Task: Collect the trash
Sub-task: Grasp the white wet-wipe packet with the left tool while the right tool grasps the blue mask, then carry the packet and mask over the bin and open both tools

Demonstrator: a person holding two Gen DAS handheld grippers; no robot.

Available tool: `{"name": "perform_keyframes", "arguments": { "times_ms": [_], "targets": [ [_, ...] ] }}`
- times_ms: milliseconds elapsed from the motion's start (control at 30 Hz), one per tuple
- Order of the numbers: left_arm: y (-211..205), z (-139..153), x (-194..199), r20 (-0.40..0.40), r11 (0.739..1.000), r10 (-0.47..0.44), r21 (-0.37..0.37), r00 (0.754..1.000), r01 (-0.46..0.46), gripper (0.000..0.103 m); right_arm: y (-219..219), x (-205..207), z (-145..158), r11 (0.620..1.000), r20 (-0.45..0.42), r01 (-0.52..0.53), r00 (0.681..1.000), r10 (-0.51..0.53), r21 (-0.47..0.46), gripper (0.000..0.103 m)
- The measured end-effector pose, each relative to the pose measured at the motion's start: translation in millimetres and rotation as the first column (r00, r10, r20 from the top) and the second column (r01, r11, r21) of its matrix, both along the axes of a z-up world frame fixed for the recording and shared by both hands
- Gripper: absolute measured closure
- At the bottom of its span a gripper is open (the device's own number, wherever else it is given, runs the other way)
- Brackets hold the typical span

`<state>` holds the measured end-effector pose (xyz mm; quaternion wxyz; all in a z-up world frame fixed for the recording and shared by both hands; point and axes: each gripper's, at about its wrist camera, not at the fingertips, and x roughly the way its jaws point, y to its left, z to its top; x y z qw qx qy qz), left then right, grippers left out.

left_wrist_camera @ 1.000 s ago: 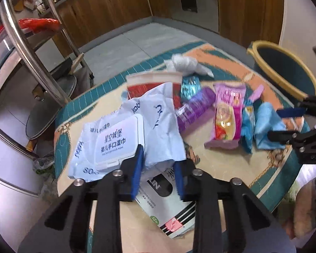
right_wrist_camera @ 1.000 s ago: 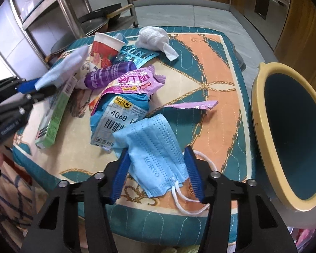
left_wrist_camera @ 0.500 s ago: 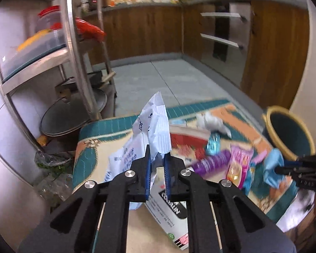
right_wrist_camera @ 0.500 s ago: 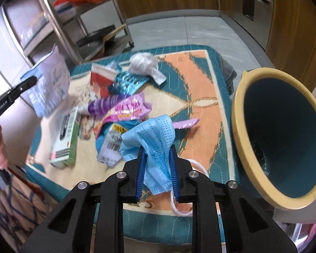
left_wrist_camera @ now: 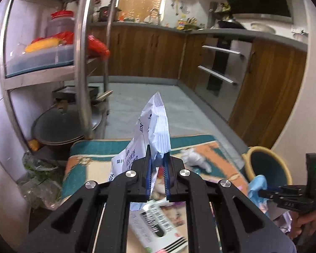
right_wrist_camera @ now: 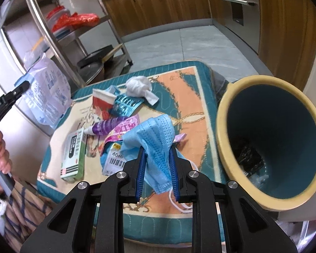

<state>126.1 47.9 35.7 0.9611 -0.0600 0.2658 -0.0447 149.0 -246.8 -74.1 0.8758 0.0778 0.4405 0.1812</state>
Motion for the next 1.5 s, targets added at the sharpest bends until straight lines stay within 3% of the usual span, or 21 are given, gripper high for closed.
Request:
{"name": "perform_keyframes", "arguments": {
  "times_ms": [267,500,1000,1233,1400,1500],
  "targets": [
    [-61.4,20.9,-0.4,0.058,0.987,-0.161,-0.001,0.985,0.162,0.094,-35.2,-6.4,7.7,0.996,0.038,0.078,0.996,-0.079,0.032,0.08],
    [-117.1,28.1,1.9,0.073,0.956,-0.293,0.006,0.953,0.293,0.094,-71.8,-13.2,11.6,0.986,0.063,0.154,0.985,-0.158,0.066,0.08],
    [-223.9,26.1,11.5,0.072,0.854,-0.516,-0.037,0.854,0.519,0.094,-132.6,-25.1,6.8,0.951,0.062,0.29,0.953,-0.297,0.105,0.08],
    [-269.8,22.0,17.3,0.09,0.785,-0.608,-0.078,0.789,0.614,0.094,-147.8,-26.0,1.5,0.934,0.04,0.341,0.937,-0.346,0.104,0.08],
    [-285.1,8.2,26.7,0.08,0.76,-0.633,-0.126,0.77,0.638,0.094,-150.6,-26.8,-1.6,0.93,0.025,0.355,0.933,-0.359,0.096,0.08],
    [-289.7,-6.5,37.0,0.052,0.755,-0.634,-0.176,0.772,0.632,0.094,-150.6,-25.5,-3.8,0.93,0.016,0.357,0.933,-0.36,0.09,0.08]
  ]
}}
